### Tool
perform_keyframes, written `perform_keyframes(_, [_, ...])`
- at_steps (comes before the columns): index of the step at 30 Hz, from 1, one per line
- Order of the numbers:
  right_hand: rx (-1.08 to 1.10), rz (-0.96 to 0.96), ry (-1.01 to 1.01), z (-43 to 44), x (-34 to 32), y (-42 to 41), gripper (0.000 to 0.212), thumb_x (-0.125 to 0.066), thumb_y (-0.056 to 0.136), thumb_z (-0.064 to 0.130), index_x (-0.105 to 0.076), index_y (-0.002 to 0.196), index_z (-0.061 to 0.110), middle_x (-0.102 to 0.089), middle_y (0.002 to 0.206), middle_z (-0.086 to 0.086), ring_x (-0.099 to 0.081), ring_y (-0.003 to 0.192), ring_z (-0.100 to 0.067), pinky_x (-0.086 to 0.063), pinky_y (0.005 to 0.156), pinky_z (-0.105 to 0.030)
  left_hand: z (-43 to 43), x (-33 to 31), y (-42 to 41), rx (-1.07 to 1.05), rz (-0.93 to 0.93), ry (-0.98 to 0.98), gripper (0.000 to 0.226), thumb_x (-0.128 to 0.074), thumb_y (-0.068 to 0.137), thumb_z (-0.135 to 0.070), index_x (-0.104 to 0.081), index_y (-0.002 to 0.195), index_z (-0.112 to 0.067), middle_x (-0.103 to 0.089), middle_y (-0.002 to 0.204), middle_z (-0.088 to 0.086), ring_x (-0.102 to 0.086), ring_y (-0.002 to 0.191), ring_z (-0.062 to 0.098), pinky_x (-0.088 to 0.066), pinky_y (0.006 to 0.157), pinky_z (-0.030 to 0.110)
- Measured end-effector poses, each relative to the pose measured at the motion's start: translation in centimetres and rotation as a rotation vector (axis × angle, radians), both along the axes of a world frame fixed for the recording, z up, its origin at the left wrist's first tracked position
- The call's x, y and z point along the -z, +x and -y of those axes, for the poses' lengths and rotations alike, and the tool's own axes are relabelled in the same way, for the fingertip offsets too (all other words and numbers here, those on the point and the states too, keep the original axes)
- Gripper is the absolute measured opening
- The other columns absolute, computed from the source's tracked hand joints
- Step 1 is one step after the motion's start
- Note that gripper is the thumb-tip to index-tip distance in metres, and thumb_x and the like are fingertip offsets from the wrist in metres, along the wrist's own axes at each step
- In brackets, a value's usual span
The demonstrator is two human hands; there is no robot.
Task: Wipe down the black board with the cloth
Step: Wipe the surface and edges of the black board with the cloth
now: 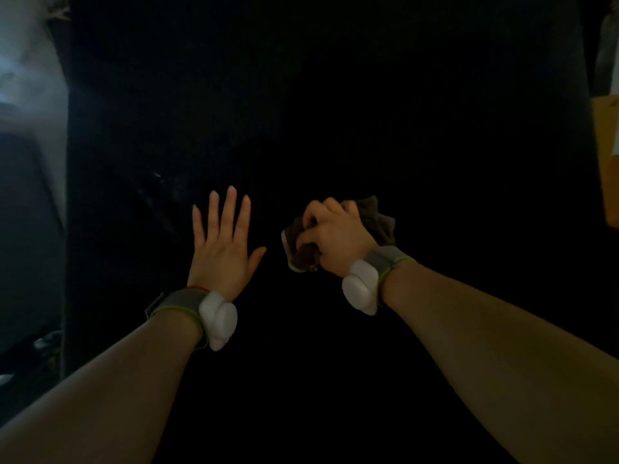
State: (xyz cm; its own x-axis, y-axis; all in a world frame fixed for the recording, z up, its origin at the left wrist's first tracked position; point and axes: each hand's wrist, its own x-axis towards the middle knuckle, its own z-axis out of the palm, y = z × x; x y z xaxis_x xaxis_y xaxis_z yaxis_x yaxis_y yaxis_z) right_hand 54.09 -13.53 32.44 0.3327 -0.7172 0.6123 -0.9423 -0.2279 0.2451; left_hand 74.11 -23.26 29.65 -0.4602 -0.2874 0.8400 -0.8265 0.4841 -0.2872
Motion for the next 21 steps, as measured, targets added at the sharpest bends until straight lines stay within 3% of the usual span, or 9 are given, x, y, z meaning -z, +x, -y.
perform_keyframes(4, [0.061,0.149,0.047,-0.2,1.9,0.5,0.028,-0.042,0.098,0.034,-0.056,0.121,0.029,-0.039,0.13,0.003,-0.031,0.125,-0.024,-0.02,0.097,-0.027,-0.2,1.7,0.3,-0.005,0.012,0.035,0.094,-0.061,0.08,-0.049,-0.015,0.148,-0.004,-0.01,0.155,0.022,-0.003,0.142,0.04,0.003,0.111,0.056])
perform_keyframes(8, [-0.013,-0.11,0.15,-1.0,4.1,-0.4,0.031,-0.043,0.098,0.027,-0.059,0.123,0.038,-0.037,0.132,0.001,-0.028,0.12,-0.024,-0.015,0.098,-0.035,-0.3,2.4,0.4,-0.012,0.031,0.047,0.106,-0.06,0.075,-0.058,-0.005,0.149,-0.007,0.001,0.156,0.017,0.002,0.142,0.038,0.009,0.111,0.053])
perform_keyframes(10, [-0.026,-0.147,0.182,-1.2,4.1,-0.7,0.032,-0.046,0.096,0.024,-0.06,0.12,0.039,-0.039,0.131,0.002,-0.031,0.12,-0.023,-0.017,0.094,-0.034,-0.3,2.5,0.2,-0.012,0.032,0.072,0.111,-0.066,0.073,-0.056,-0.001,0.148,-0.007,0.007,0.154,0.015,0.006,0.142,0.037,0.01,0.11,0.055])
perform_keyframes(13, [-0.088,0.088,0.042,-1.5,1.4,-1.1,0.03,-0.059,0.086,0.015,-0.067,0.112,0.029,-0.048,0.122,-0.006,-0.04,0.113,-0.03,-0.017,0.081,-0.031,-0.2,2.5,0.0,-0.02,0.024,0.099,0.111,-0.067,0.073,-0.056,0.001,0.147,-0.008,0.01,0.153,0.015,0.012,0.141,0.034,0.017,0.11,0.051])
perform_keyframes(16, [-0.031,0.297,-0.227,-1.3,-1.9,-1.2,0.032,-0.058,0.086,0.011,-0.066,0.116,0.021,-0.048,0.123,-0.017,-0.04,0.112,-0.039,-0.025,0.089,-0.044,0.0,2.6,0.2,-0.036,0.026,0.09,0.106,-0.055,0.075,-0.063,0.001,0.147,-0.009,0.009,0.153,0.014,0.011,0.141,0.033,0.015,0.11,0.052])
perform_keyframes(21, [0.014,0.197,-0.19,0.8,-0.3,-0.2,0.03,-0.051,0.097,0.024,-0.059,0.125,0.029,-0.039,0.132,-0.011,-0.028,0.124,-0.03,-0.01,0.098,-0.04,0.1,2.7,0.2,-0.007,0.011,0.069,0.106,-0.055,0.074,-0.061,0.001,0.147,-0.007,0.007,0.153,0.014,0.01,0.141,0.031,0.011,0.11,0.054])
